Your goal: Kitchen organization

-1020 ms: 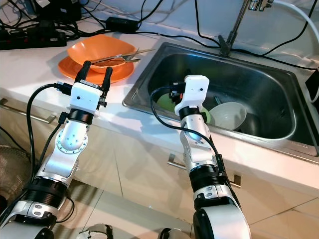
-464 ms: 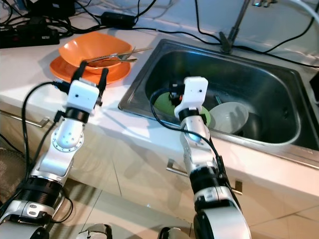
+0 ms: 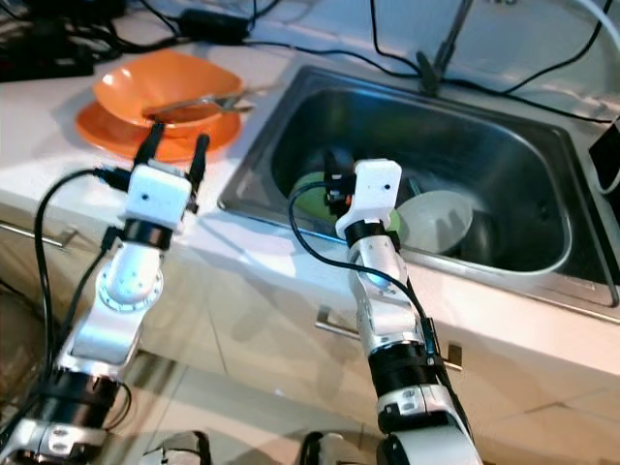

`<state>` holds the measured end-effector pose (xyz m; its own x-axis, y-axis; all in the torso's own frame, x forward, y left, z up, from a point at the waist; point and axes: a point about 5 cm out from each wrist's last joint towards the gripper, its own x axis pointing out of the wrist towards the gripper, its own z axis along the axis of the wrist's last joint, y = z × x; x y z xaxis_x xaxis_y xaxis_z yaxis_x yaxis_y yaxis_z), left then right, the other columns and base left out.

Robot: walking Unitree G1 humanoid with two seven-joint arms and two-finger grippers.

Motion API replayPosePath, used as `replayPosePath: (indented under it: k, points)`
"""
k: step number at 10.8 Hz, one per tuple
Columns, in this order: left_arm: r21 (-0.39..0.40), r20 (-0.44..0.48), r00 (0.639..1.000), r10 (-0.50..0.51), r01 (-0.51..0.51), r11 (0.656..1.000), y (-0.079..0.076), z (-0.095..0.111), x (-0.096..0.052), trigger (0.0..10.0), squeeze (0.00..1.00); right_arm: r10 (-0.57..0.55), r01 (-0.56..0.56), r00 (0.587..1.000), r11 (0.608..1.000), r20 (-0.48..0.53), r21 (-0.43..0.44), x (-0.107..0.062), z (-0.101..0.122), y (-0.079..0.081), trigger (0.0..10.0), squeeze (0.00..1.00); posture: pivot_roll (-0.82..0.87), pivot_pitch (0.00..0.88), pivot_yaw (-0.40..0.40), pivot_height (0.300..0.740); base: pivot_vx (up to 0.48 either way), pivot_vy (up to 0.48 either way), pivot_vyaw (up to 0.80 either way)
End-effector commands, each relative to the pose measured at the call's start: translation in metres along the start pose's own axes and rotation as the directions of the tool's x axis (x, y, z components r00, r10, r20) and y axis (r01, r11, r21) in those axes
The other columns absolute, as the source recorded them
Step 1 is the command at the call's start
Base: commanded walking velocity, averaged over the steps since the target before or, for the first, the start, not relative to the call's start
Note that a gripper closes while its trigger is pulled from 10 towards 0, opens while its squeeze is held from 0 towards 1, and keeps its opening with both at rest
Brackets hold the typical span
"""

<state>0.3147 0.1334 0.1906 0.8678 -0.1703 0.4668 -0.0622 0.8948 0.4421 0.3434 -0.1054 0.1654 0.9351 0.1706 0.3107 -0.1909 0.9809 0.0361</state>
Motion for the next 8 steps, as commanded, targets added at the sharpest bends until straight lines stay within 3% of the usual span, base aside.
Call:
replayPosePath:
  k: [1, 4, 6, 8]
  points:
    - [0.004, 0.012, 1.0, -0.016, 0.016, 1.0, -0.002, 0.006, -0.001, 10.0, 0.0, 0.003, -0.003, 1.0, 1.0, -0.017, -0.003, -0.004, -0.002, -0.001, 10.0, 0.0, 0.1, 0.207, -0.089, 0.74, 0.0, 0.0, 0.0]
    - [0.014, 0.008, 1.0, -0.007, 0.007, 1.0, 0.0, 0.011, -0.001, 10.0, 0.0, 0.014, -0.013, 0.999, 1.0, -0.033, 0.005, -0.007, -0.002, 0.004, 10.0, 0.0, 0.1, 0.206, -0.089, 0.74, 0.0, 0.0, 0.0]
    - [0.036, 0.012, 1.0, -0.002, 0.001, 0.999, 0.005, 0.013, 0.009, 10.0, 0.0, 0.013, -0.013, 1.0, 1.0, -0.024, 0.007, 0.002, 0.003, 0.003, 10.0, 0.0, 0.1, 0.19, -0.087, 0.74, 0.0, 0.0, 0.0]
    - [0.047, 0.055, 0.998, -0.005, 0.003, 0.999, 0.016, 0.029, 0.026, 10.0, 0.0, -0.018, 0.018, 1.0, 1.0, 0.006, -0.004, 0.015, 0.021, -0.004, 10.0, 0.0, 0.09, 0.184, -0.088, 0.74, 0.0, 0.0, 0.0]
